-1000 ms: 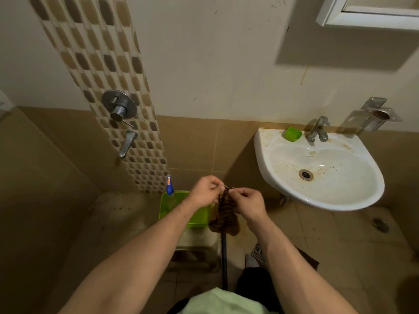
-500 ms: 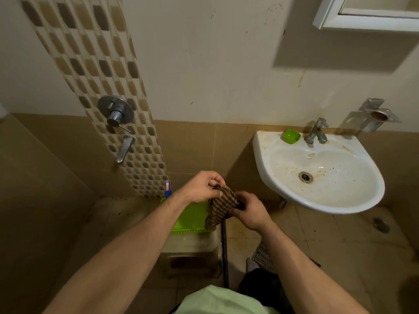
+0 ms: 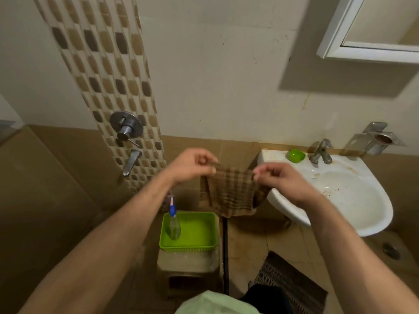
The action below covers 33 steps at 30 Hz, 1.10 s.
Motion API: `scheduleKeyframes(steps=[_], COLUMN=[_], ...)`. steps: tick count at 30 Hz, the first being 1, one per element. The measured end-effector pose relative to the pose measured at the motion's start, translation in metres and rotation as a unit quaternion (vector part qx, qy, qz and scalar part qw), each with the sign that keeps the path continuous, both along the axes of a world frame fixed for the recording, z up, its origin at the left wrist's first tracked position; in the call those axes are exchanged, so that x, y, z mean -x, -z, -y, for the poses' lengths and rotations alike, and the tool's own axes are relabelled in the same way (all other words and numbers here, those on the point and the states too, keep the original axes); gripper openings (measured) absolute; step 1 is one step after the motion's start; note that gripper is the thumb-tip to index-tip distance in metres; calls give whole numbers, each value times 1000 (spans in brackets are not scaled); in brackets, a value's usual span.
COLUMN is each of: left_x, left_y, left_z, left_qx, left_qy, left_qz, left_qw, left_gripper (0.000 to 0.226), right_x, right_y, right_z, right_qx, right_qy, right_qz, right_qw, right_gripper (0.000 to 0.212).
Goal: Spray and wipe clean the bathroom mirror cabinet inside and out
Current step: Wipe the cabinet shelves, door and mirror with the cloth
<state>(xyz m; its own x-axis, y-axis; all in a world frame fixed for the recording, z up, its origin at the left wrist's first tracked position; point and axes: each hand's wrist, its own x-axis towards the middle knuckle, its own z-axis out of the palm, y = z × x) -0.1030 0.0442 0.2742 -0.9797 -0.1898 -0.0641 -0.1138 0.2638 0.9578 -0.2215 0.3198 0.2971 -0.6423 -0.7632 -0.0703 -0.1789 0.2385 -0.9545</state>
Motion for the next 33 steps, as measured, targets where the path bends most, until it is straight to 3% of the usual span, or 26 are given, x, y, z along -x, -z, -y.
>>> scheduleKeyframes(steps=[2,3,6,9,12,16,19,22,24,25,27,29,31,33], left_x=[2,3,-7,-35,-63,-76,-72,-60,-50,-45,-40,-36,-30,-20], left_y=[-23,-22,27,103,153,174,164,141,118,103,75,51,44,47], left_z=[7,6,-15,-38,-52,-57,-51,-41,-30,-23,-6,6,10,4], left_qx=[-195,-259,-330,-367,-308,-274,-195,-118,-97,-99,-125,-167,-181,-191], left_qy=[13,35,67,-15,-118,-140,-104,-68,-66,-74,-96,-116,-160,-211], left_qz=[-64,-55,69,199,275,318,320,277,200,149,52,-21,-40,-22], left_qw=[979,964,939,908,903,897,922,951,973,981,986,979,969,958], left_gripper=[42,49,48,32,20,28,29,37,43,43,40,33,32,40], right_x=[14,18,2,-48,-80,-95,-90,-69,-54,-48,-41,-41,-39,-40], right_y=[-21,-17,52,135,179,197,187,155,121,101,65,38,35,47], right_z=[3,4,3,-7,-13,-1,8,24,31,31,23,17,22,31], right_qx=[155,201,145,79,45,-29,-65,-69,-26,15,94,138,149,135], right_qy=[53,67,75,71,129,174,200,216,186,163,122,114,132,168], right_qz=[103,169,345,495,549,520,489,453,418,377,196,2,-75,-65], right_qw=[981,963,924,863,825,836,846,862,889,912,968,984,977,974], right_gripper=[24,40,93,90,63,49,37,35,32,32,37,33,28,33])
